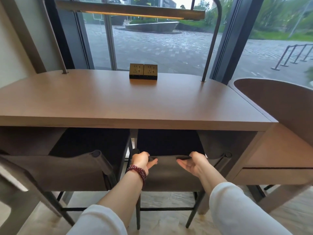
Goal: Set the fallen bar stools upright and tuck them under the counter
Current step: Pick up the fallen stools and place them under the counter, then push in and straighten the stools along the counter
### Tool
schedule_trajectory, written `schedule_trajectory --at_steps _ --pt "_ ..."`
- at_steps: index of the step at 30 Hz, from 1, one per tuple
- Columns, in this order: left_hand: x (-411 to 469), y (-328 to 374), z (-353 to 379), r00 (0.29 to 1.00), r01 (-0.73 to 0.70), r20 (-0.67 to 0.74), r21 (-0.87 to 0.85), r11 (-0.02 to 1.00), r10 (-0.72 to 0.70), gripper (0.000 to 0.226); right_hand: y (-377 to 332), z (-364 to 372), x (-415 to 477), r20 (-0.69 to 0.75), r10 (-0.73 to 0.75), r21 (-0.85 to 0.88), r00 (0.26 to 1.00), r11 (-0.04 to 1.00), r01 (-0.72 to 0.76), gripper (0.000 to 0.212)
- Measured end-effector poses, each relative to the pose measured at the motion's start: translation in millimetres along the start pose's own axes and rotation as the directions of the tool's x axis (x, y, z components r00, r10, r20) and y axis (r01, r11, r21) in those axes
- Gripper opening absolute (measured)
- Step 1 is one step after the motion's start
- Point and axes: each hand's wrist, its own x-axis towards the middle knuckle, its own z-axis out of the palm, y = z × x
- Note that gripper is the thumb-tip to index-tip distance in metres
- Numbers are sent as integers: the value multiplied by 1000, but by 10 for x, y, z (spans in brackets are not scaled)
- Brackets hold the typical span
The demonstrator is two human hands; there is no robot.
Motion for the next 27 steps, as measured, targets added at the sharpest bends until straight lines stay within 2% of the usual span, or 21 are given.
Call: schedule_trajectory --at_steps 3,6,8,10,12,14,17,20,23,27 --pt "-65 106 -44 995 79 62 -6 997 -79 34 -74 -56 -30 6 35 -81 999 996 -34 24" --pt "-262 230 -60 982 116 129 162 980 -138 40 -120 -119 -105 12 42 -230 999 973 -38 23" --pt "-422 249 -43 973 78 180 320 944 -141 43 -134 -175 -185 16 22 -331 1000 943 -16 20" --pt "-527 211 -40 973 20 199 444 896 -120 46 -136 -269 -245 30 -2 -391 1000 920 14 29" --pt "-596 158 -47 976 -40 196 584 811 -93 49 -127 -385 -311 62 -25 -403 998 914 47 39" --pt "-689 97 -34 972 -107 225 673 732 -65 48 -96 -527 -426 93 -67 -384 993 918 98 39" --pt "-874 -21 29 935 -239 355 640 730 -5 37 -32 -751 -685 116 -171 -318 978 927 200 37" --pt "-1089 -154 93 864 -379 499 560 737 65 28 61 -974 -971 127 -271 -248 954 923 295 35" --pt "-1301 -316 180 783 -480 618 532 697 68 28 153 -1237 -1280 131 -348 -160 928 917 366 34" --pt "-1559 -547 359 681 -563 733 515 647 9 27 261 -1617 -1705 15 -412 -58 911 909 412 32"
